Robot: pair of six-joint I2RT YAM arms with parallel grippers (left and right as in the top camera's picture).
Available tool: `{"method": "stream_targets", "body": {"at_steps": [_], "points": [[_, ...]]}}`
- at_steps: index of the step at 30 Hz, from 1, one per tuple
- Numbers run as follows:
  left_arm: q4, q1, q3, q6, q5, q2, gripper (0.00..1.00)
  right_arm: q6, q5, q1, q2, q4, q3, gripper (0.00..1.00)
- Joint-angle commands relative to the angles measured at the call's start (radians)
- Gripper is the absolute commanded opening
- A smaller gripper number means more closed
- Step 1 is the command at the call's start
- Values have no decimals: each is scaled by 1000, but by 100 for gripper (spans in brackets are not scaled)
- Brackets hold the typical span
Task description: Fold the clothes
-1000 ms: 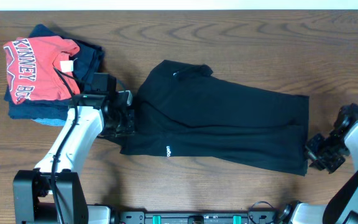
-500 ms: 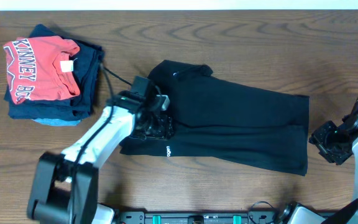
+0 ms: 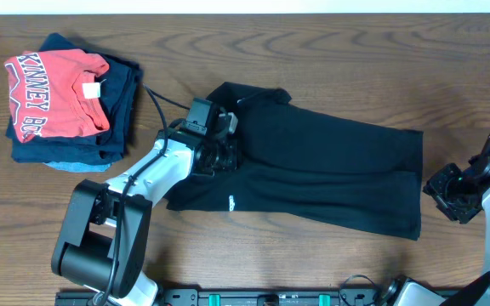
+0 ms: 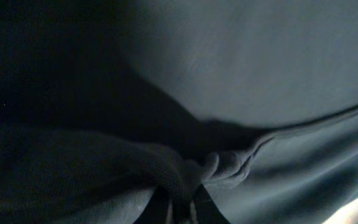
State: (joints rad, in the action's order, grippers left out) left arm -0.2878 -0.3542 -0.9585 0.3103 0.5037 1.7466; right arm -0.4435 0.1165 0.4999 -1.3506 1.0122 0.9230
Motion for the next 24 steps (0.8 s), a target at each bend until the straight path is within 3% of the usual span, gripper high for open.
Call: {"method": "stream_targets", "body": {"at_steps": [1,4,7,10,13,16,19,24], "points": [[61,-20,-8,32,-10,0,25,-5,4,10,9,-5,13,40],[89,-37,-8,8,-74,0,59,-5,4,10,9,-6,13,40],[87,-42,-8,-30,-97,0,71,-5,4,10,9,-6,13,40],[23,-36,-9,-47,-97,-8,71,-4,4,10,9,-6,13,41],[-68,-14,-9,-83,-99,-34,64,-4,4,10,9,-6,13,41],[-140,19,-9,-90,-137,-71,50,-5,4,10,9,-10,13,41],[-175,58,-9,-92,-188,-95,21,-4,4,10,9,-14,13,41],[-179,82,-8,-103,-211,-84,10,-5,4,10,9,-18,13,42]]}}
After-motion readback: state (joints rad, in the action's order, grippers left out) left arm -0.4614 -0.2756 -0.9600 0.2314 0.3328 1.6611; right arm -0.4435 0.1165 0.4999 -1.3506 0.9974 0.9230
